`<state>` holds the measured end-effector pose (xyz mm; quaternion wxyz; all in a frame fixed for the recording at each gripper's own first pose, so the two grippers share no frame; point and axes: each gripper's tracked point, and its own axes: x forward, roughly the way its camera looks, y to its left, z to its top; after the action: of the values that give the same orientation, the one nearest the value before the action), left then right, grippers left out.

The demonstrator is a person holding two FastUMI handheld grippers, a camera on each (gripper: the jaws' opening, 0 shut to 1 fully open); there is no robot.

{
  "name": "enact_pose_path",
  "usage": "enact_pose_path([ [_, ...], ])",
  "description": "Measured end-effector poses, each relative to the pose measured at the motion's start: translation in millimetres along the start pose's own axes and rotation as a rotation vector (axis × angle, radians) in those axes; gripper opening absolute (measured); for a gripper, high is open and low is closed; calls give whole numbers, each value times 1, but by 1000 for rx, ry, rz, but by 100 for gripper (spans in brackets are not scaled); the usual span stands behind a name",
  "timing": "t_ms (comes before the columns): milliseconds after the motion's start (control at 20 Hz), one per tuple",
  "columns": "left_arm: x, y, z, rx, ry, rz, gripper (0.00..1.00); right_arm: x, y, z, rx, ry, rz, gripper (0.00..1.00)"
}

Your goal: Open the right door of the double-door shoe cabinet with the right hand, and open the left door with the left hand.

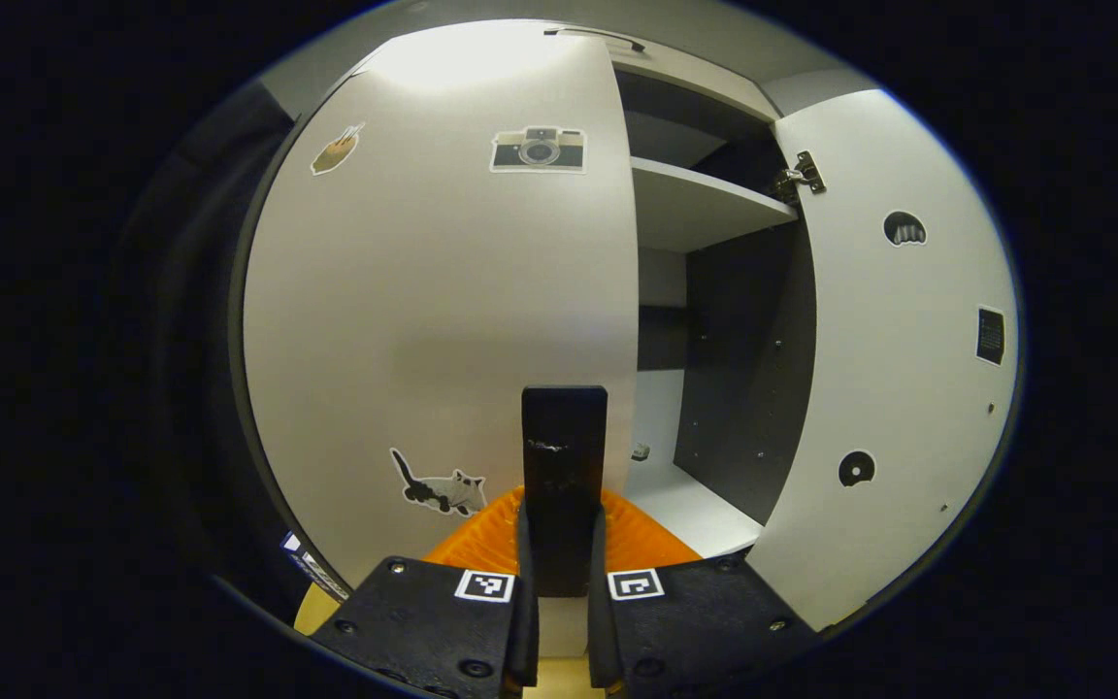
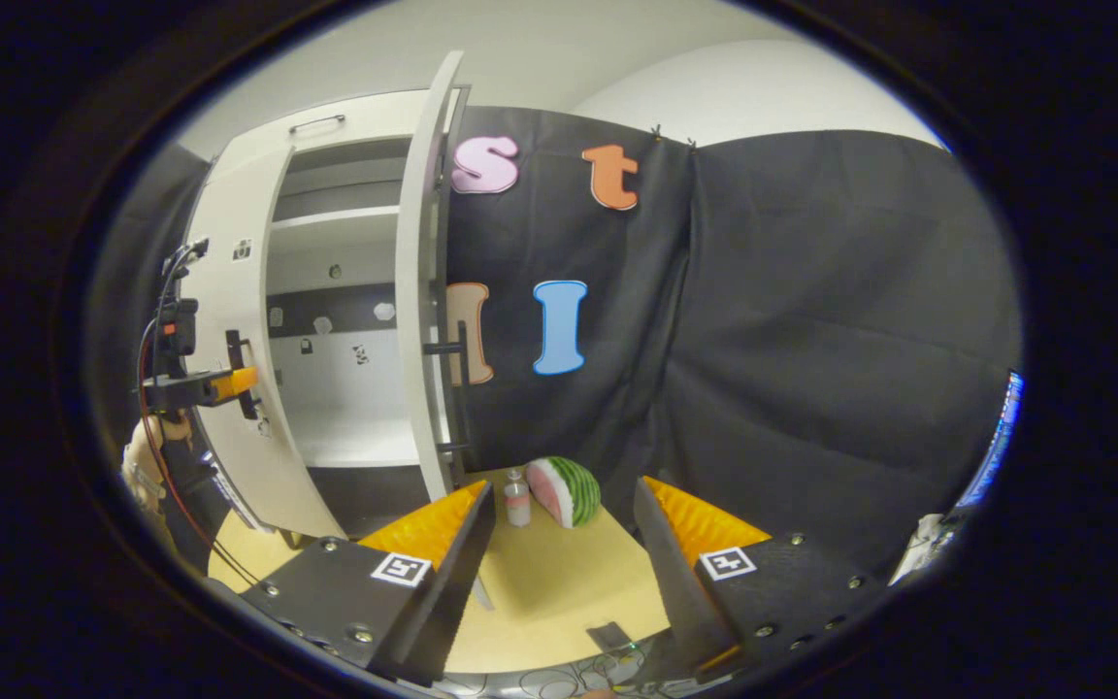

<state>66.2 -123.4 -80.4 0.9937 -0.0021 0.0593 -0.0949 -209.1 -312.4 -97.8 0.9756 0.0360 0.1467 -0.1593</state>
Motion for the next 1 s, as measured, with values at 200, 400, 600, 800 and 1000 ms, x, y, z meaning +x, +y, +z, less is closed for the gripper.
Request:
enact_pose_path([
  [200,-17,2,-1,-9,5,-12,21,12,16,3,-10,5,41,86],
  [400,-28,5,-2,-11,5,-16,21,21,30,2,-14,7,76,86],
  [600,-43,7,-3,-19,8,-22,21,25,42,-2,-11,13,106,89],
  [800,-55,11,-4,-23,13,-27,21,32,49,-3,-21,15,124,86],
  [1000,-71,18,-4,-30,16,-36,21,38,55,-4,-12,15,142,86],
])
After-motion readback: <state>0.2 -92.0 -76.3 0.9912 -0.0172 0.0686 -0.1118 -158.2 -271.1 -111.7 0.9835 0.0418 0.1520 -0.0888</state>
